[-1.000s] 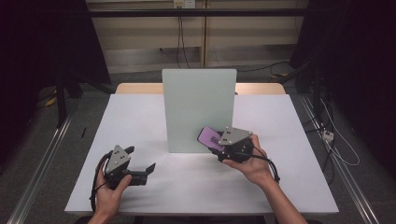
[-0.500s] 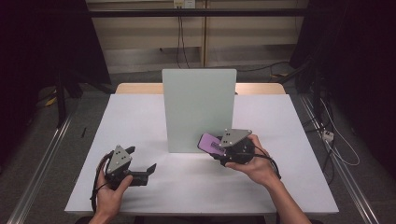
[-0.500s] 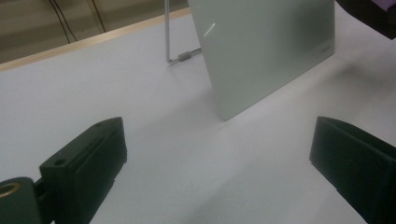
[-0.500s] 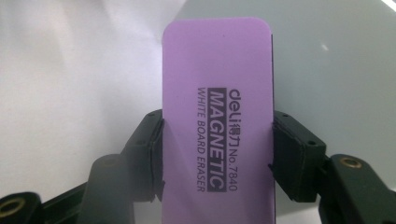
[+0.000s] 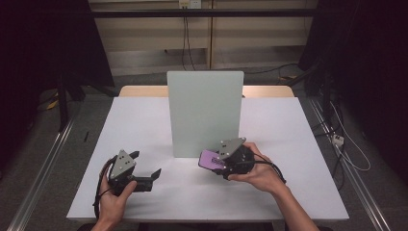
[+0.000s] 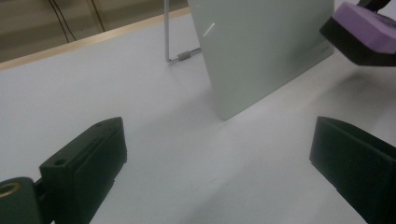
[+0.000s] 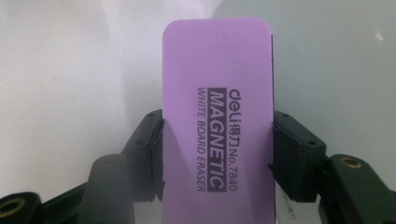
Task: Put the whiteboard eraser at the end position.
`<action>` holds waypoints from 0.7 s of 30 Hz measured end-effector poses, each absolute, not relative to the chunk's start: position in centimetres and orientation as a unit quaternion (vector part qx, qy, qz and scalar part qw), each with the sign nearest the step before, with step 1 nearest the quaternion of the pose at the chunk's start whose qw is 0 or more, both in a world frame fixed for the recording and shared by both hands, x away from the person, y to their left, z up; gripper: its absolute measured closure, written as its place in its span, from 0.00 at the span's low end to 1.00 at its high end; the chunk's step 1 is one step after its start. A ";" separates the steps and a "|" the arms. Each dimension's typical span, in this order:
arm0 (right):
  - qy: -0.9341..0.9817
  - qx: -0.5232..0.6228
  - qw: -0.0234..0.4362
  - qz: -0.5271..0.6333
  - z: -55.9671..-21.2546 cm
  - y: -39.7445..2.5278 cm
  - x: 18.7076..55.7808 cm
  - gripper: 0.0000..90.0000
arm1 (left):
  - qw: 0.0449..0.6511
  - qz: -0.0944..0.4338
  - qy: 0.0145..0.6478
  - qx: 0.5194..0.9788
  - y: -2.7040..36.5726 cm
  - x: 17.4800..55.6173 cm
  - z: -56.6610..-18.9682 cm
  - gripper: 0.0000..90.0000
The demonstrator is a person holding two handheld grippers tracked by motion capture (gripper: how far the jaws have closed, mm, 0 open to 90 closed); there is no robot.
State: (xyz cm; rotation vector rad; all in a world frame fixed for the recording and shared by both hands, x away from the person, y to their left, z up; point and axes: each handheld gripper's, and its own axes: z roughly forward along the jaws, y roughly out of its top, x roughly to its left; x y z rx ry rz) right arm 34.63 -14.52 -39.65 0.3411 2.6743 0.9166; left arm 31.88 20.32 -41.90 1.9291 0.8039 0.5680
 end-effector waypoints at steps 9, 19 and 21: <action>0.942 0.102 0.120 0.297 -40.6 -12.9 34.4 0.47 | 0.471 0.229 0.327 0.786 20.4 31.9 -41.9 0.04; 0.955 0.081 0.094 0.270 -41.8 -11.6 34.3 0.47 | 0.451 0.209 0.337 0.800 20.1 32.4 -42.4 0.04; 0.956 0.082 0.092 0.266 -42.0 -11.3 34.4 0.47 | 0.449 0.212 0.342 0.798 20.2 32.4 -42.4 0.04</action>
